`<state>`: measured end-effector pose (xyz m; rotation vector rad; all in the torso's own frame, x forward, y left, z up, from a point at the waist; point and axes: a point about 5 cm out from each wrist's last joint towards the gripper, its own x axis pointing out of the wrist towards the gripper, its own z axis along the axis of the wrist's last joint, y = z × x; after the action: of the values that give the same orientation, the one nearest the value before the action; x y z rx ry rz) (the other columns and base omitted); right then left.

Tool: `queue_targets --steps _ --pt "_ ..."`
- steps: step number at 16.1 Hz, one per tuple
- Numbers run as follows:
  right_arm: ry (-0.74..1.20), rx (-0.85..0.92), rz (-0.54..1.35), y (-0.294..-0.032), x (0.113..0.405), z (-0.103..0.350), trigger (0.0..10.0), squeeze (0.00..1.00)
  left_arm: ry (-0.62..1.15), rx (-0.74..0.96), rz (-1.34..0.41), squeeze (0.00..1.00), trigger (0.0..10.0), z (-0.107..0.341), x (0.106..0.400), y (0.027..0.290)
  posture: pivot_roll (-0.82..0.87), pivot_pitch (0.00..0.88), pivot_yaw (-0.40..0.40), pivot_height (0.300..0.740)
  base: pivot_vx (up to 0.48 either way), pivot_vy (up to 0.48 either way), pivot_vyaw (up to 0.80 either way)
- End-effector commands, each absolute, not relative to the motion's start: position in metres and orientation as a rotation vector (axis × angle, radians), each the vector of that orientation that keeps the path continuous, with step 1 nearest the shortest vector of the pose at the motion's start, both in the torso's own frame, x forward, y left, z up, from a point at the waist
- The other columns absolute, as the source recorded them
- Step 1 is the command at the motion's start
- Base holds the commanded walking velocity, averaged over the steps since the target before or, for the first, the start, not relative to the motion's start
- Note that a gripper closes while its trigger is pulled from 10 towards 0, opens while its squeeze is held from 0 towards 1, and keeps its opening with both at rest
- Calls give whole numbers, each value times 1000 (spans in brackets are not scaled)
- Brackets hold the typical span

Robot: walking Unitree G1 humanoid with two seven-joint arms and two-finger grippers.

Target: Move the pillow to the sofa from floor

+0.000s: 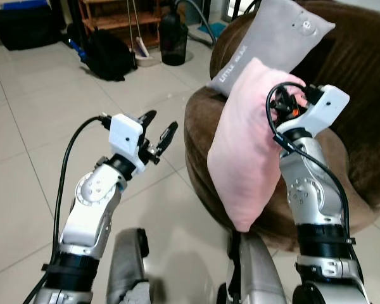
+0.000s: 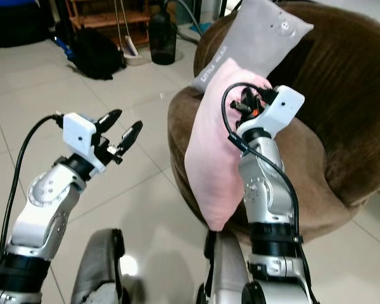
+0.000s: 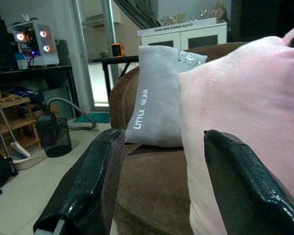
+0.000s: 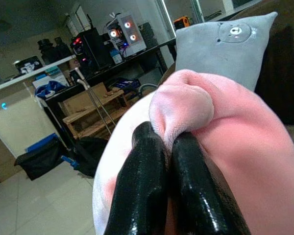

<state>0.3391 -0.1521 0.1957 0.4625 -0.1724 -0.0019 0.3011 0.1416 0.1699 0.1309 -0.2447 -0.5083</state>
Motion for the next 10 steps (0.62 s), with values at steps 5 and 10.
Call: queue_targets --steps 5,10 --pt "-182 425 -14 -155 334 201 10000 0 -211 189 -448 0 10000 163 303 141 94 20 -63 625 0 0 0" --pt "-203 324 21 -157 321 200 10000 0 -205 236 -439 0 10000 159 297 139 91 26 -76 675 0 0 0"
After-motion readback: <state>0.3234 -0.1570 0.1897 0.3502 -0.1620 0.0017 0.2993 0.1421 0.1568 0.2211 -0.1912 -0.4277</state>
